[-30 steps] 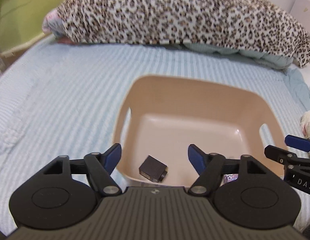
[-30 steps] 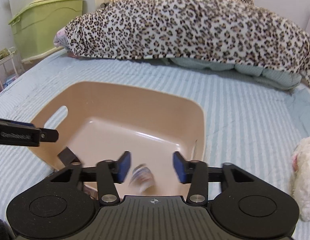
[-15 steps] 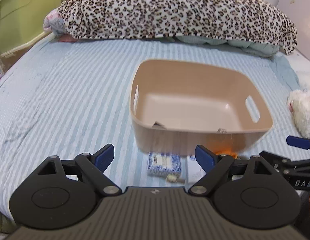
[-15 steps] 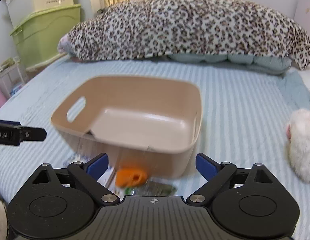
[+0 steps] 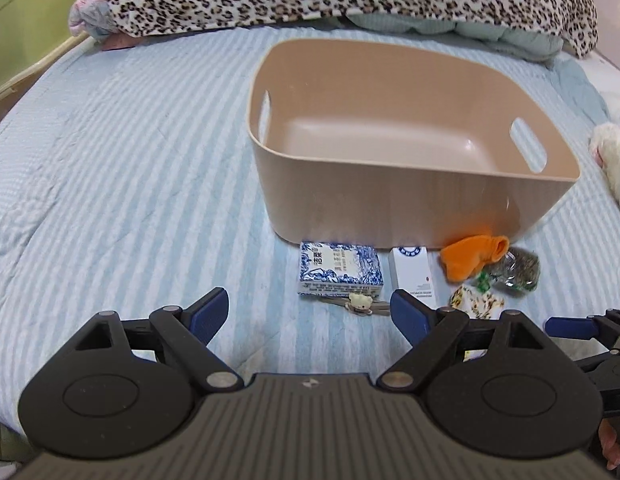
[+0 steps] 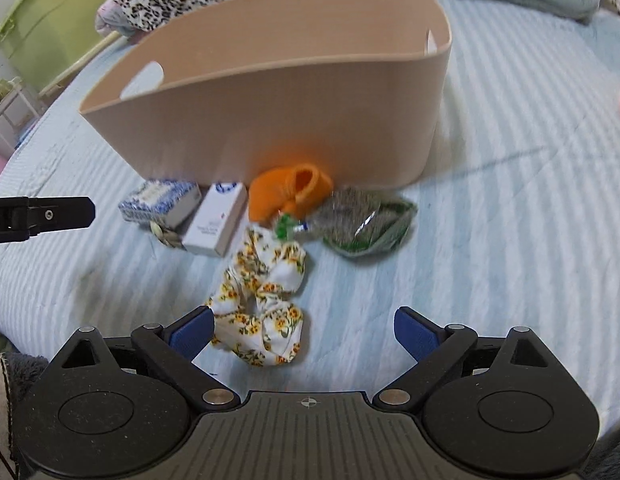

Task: Organize objects
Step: 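Grasp the blue-and-white pack with the left tool while the right tool grasps the floral scrunchie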

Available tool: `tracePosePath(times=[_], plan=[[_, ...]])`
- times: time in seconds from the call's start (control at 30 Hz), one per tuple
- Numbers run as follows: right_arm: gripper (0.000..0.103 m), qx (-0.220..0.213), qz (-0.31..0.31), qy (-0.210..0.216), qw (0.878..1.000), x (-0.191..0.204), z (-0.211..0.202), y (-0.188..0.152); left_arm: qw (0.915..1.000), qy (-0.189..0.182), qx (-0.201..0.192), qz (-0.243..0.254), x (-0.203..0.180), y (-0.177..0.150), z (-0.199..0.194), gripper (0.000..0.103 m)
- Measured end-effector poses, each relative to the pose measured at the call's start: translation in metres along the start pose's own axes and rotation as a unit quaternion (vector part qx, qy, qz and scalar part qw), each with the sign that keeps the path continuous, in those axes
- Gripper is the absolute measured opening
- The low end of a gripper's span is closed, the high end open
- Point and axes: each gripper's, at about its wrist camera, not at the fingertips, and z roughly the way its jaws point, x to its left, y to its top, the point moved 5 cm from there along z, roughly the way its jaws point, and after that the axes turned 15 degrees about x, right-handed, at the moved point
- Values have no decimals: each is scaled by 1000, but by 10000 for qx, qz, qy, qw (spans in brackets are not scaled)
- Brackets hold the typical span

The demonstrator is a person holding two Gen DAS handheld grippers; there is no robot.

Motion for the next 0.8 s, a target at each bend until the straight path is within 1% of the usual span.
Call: tracePosePath(times=[0.13, 0.3, 0.37, 0.43, 0.5, 0.57, 0.6, 0.67, 0.7, 0.73, 0.77, 0.8], plan=[[98, 71, 11, -16, 10000, 0, 12, 3, 10000, 15, 41, 65, -7, 7, 16, 88], [98, 1, -26, -129, 9999, 3, 22, 7, 9999, -31, 140, -70, -9, 21, 41, 88], [96, -52, -120, -217, 9997, 5, 24, 9, 9996, -27, 242, -150, -8, 25, 51, 88], [93, -96, -193, -291, 9993, 6, 26, 9, 9992, -112, 282, -246, -5, 27, 59, 88], [87, -189, -274, -405, 9986, 7, 27, 9, 9985, -218, 316, -395, -1, 30, 64, 88], [77, -283, -335, -519, 9977, 7, 26, 9, 9976, -316, 332, -523, 3, 31, 67, 88], [74, -324, -355, -556, 9973, 6, 26, 9, 9971, -374, 347, -570, 6, 32, 68, 87], [63, -358, -377, -615, 9968, 4, 24, 10, 9958, -520, 385, -654, 8, 32, 69, 83], [59, -378, -387, -642, 9965, 4, 23, 10, 9951, -597, 401, -679, 8, 32, 69, 82], [52, -417, -390, -666, 9961, 2, 21, 10, 9947, -647, 408, -682, 7, 32, 69, 81], [48, -447, -393, -683, 9959, 1, 20, 9, 9948, -666, 411, -653, 5, 32, 69, 81], [47, -456, -394, -684, 9958, 0, 20, 9, 9951, -659, 412, -606, 3, 32, 70, 81]])
